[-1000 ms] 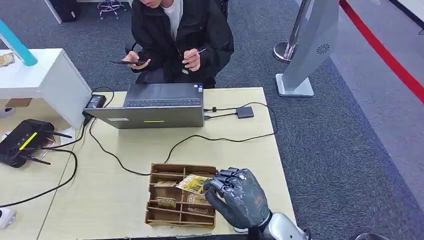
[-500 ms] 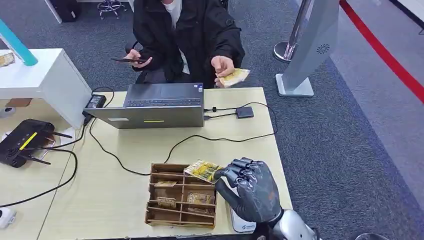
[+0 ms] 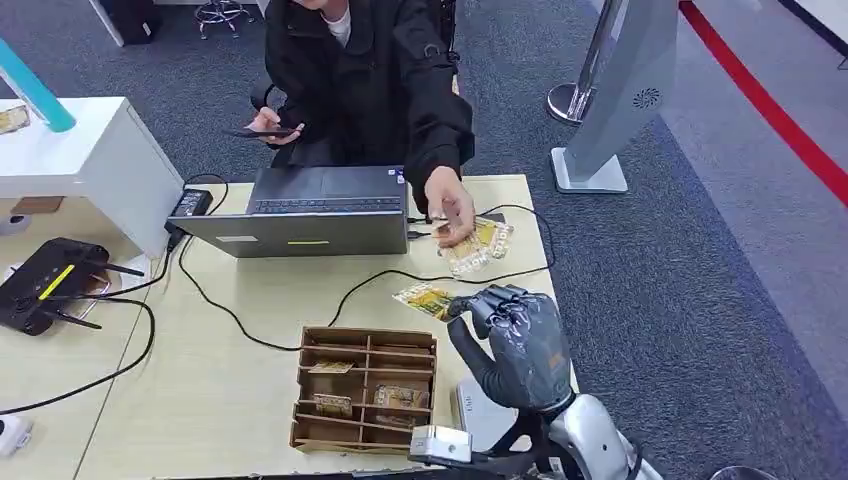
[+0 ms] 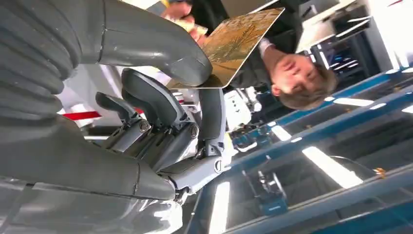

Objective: Pass the card to the sensor for recognition and then transmit it.

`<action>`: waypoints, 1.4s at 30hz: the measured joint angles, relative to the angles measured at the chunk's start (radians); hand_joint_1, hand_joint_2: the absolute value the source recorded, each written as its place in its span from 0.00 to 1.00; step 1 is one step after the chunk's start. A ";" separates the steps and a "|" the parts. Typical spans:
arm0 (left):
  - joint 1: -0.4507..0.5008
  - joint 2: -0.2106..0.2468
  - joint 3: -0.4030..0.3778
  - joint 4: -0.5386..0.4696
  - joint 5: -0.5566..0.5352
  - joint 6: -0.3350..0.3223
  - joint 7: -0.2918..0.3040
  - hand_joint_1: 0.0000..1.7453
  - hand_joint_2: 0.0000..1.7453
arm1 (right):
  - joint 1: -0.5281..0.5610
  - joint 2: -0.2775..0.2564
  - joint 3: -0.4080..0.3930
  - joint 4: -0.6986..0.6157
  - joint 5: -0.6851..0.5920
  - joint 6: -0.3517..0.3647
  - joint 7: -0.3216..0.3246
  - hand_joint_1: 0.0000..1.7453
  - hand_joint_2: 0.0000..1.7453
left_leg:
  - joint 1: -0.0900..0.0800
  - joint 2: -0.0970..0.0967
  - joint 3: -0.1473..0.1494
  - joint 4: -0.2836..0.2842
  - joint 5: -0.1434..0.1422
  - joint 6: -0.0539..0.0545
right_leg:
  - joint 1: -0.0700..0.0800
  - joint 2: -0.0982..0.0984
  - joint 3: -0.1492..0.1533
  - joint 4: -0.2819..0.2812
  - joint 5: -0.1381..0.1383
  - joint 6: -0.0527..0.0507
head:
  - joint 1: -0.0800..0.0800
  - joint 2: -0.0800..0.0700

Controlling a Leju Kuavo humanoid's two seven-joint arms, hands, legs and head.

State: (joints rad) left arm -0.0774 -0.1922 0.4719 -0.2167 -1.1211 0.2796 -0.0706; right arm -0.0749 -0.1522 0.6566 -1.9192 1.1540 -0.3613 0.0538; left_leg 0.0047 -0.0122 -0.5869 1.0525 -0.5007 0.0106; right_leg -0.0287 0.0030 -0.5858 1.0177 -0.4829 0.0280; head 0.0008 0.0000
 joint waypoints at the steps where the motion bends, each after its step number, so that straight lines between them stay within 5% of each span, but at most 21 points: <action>1: 0.000 0.000 0.000 0.000 -0.001 0.000 0.001 0.00 0.00 | -0.004 0.004 -0.004 0.005 0.000 0.005 0.007 1.00 1.00 | 0.000 0.000 0.000 0.000 0.000 0.000 | 0.000 0.000 0.000 0.000 0.000 0.000 | 0.000 0.000; 17: 0.000 -0.004 -0.018 -0.010 -0.011 -0.005 0.038 0.00 0.00 | -0.081 0.071 -0.068 0.127 0.068 0.185 0.143 1.00 1.00 | 0.000 0.000 0.000 0.000 0.000 0.000 | 0.000 0.000 0.000 0.000 0.000 0.000 | 0.000 0.000; 18: 0.000 -0.004 -0.019 -0.011 -0.011 -0.005 0.038 0.00 0.00 | -0.082 0.073 -0.069 0.132 0.072 0.191 0.148 0.75 1.00 | 0.000 0.000 0.000 0.000 0.000 0.000 | 0.000 0.000 0.000 0.000 0.000 0.000 | 0.000 0.000; 19: 0.000 -0.004 -0.020 -0.011 -0.012 -0.005 0.038 0.00 0.00 | -0.083 0.074 -0.069 0.138 0.072 0.198 0.152 0.75 1.00 | 0.000 0.000 0.000 0.000 0.000 0.000 | 0.000 0.000 0.000 0.000 0.000 0.000 | 0.000 0.000; 20: 0.000 -0.004 -0.022 -0.012 -0.012 -0.005 0.038 0.00 0.00 | -0.083 0.075 -0.070 0.143 0.073 0.203 0.154 0.04 1.00 | 0.000 0.000 0.000 0.000 0.000 0.000 | 0.000 0.000 0.000 0.000 0.000 0.000 | 0.000 0.000; 25: 0.001 -0.005 -0.023 -0.015 -0.012 -0.005 0.039 0.00 0.00 | -0.086 0.076 -0.070 0.166 0.079 0.228 0.167 0.00 1.00 | 0.000 0.000 0.000 0.000 0.000 0.000 | 0.000 0.000 0.000 0.000 0.000 0.000 | 0.000 0.000; 26: 0.001 -0.005 -0.023 -0.015 -0.012 -0.005 0.039 0.00 0.00 | -0.086 0.076 -0.070 0.168 0.080 0.228 0.168 0.00 0.00 | 0.000 0.000 0.000 0.000 0.000 0.000 | 0.000 0.000 0.000 0.000 0.000 0.000 | 0.000 0.000; 34: 0.003 -0.005 -0.023 -0.015 -0.012 -0.005 0.039 0.00 0.00 | -0.079 0.076 -0.069 0.166 0.071 0.221 0.161 0.00 0.00 | 0.000 0.000 0.000 0.000 0.000 0.000 | 0.000 0.000 0.000 0.000 0.000 0.000 | 0.000 0.000; 42: 0.006 -0.004 -0.023 -0.015 -0.008 -0.003 0.034 0.00 0.00 | 0.003 0.076 -0.071 0.096 -0.088 0.108 0.029 0.00 0.00 | 0.000 0.000 0.000 0.000 0.000 0.000 | 0.000 0.000 0.000 0.000 0.000 0.000 | 0.000 0.000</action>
State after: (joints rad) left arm -0.0714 -0.1965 0.4494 -0.2319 -1.1288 0.2762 -0.0362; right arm -0.0716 -0.0767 0.5859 -1.8233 1.0657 -0.2532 0.0825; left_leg 0.0047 -0.0124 -0.5868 1.0525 -0.5005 0.0104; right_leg -0.0287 0.0029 -0.5859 1.0177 -0.4829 0.0281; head 0.0008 0.0000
